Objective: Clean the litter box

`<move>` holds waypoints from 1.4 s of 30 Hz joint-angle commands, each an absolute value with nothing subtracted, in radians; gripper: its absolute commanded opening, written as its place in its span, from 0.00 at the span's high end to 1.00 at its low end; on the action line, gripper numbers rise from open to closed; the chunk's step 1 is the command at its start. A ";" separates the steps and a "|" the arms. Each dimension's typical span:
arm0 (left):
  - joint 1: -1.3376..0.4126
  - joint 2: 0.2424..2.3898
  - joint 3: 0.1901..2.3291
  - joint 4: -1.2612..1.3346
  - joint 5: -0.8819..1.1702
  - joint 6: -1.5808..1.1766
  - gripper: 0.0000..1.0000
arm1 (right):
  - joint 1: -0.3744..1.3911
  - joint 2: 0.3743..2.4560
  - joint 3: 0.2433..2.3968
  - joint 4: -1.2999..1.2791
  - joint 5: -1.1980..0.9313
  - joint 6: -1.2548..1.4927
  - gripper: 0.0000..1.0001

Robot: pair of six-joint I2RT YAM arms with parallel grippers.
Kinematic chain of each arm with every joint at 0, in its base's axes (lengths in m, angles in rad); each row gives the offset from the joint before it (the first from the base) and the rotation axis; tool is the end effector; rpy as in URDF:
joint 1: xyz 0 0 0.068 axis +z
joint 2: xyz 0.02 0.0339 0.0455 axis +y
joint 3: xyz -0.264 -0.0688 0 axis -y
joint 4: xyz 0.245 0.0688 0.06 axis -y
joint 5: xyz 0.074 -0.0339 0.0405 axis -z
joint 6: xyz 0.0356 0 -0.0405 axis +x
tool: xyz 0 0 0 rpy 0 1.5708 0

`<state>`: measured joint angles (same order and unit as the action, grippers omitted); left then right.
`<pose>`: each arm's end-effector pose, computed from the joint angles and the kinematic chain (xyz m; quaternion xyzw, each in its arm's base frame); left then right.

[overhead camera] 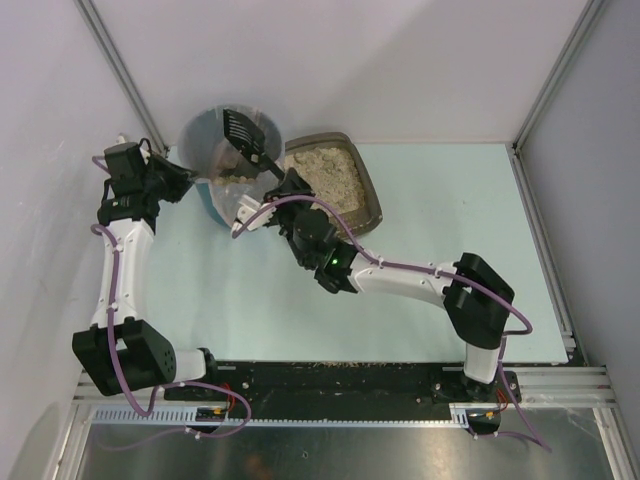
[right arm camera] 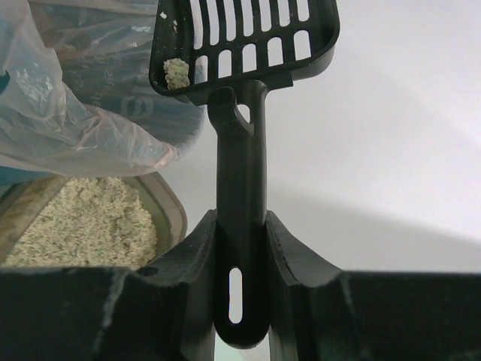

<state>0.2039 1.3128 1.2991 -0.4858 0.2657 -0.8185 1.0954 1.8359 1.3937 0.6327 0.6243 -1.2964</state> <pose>0.2894 0.0503 0.3735 -0.3580 0.7765 -0.2616 0.4477 0.2187 0.3793 0.3371 -0.4771 0.4422 -0.2682 0.7106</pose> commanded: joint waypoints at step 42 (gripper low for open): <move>0.166 1.299 1.272 -0.486 0.364 -0.710 1.00 | 0.646 1.756 1.728 -0.865 0.055 0.477 1.00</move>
<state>0.2039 1.2957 1.2755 -0.4622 0.2687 -0.7773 0.6521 1.6501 1.5585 -0.6682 0.1265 0.4561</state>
